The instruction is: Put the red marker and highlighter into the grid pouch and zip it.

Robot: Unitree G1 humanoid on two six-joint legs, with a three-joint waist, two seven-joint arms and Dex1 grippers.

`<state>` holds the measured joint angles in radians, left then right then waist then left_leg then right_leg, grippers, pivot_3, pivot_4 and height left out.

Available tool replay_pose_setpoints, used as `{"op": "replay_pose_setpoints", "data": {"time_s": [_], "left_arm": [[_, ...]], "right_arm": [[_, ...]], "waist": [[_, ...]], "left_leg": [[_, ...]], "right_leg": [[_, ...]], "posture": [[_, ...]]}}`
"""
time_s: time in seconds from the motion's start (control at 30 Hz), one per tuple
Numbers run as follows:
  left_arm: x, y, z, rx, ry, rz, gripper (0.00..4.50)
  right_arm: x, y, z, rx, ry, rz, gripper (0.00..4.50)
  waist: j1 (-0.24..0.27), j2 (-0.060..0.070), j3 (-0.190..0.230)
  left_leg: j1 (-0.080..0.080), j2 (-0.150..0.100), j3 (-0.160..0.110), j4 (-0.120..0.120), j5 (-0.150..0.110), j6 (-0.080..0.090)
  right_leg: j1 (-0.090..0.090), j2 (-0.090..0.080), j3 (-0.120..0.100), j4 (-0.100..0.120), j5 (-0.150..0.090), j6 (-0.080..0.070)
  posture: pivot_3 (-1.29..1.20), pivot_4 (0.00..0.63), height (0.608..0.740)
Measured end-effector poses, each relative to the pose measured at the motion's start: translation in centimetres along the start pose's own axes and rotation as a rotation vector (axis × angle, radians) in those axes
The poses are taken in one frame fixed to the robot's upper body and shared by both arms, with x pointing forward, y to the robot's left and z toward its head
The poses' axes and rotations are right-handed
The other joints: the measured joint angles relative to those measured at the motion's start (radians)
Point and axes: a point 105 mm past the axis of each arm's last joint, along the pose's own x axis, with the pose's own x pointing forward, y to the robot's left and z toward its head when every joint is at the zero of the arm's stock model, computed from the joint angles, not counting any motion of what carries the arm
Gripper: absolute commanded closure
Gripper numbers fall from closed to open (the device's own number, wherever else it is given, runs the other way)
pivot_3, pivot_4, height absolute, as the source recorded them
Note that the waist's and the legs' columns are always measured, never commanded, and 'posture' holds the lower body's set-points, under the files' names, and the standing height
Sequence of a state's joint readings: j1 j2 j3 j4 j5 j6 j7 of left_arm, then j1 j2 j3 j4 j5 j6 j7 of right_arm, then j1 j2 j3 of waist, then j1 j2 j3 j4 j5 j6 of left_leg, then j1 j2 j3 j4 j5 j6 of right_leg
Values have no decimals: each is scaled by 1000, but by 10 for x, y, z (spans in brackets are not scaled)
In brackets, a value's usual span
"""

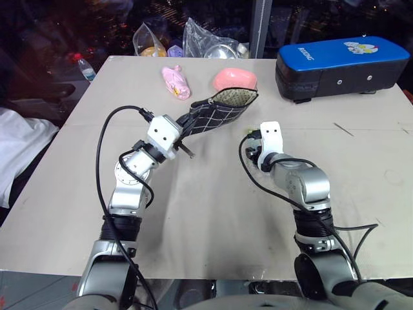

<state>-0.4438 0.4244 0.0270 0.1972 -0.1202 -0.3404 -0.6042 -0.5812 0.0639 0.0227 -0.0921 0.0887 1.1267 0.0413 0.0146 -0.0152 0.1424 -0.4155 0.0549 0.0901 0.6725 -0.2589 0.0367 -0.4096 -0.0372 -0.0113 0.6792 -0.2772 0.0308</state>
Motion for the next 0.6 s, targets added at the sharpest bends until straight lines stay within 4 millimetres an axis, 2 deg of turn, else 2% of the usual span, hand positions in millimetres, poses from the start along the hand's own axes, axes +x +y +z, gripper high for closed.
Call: {"op": "replay_pose_setpoints", "data": {"time_s": [0.23,0.37,0.43,0.5,0.53,0.6], "left_arm": [[-1,-2,-2,-8,1,3,4500],[-1,-3,-1,-7,-5,3,4500],[-1,-3,-1,-6,-5,3,4500],[-1,-3,-1,-7,-6,0,4500],[-1,-3,-1,-7,-7,-2,4500],[0,-6,-1,-10,-9,-14,4500]], "right_arm": [[-2,-12,2,-10,13,1,3764],[-9,-41,6,-78,-6,-63,3764],[-15,-65,8,-174,-24,-119,3764],[-27,-97,24,-444,-86,-182,3764],[-34,-106,35,-534,-125,-199,3764],[-46,-111,58,-706,-223,-168,3764]], "waist": [[3,-1,-1],[2,-1,-1],[0,-1,0],[-3,2,2],[-6,2,2],[-19,2,3]], "left_leg": [[0,-2,-3,1,0,0],[0,-2,-3,1,0,1],[-1,-2,-3,1,0,1],[-2,-2,-1,0,0,1],[-2,-2,-1,0,0,1],[-2,-1,0,-1,0,1]], "right_leg": [[2,-2,-2,0,0,0],[2,-2,-2,-1,0,0],[1,-2,-2,-1,0,0],[-1,-2,0,-1,0,0],[-2,-1,1,-2,0,0],[-2,2,1,-2,0,0]], "posture": [[0,150,737],[0,150,737],[0,150,737],[0,150,737],[0,150,737],[0,150,737]]}}
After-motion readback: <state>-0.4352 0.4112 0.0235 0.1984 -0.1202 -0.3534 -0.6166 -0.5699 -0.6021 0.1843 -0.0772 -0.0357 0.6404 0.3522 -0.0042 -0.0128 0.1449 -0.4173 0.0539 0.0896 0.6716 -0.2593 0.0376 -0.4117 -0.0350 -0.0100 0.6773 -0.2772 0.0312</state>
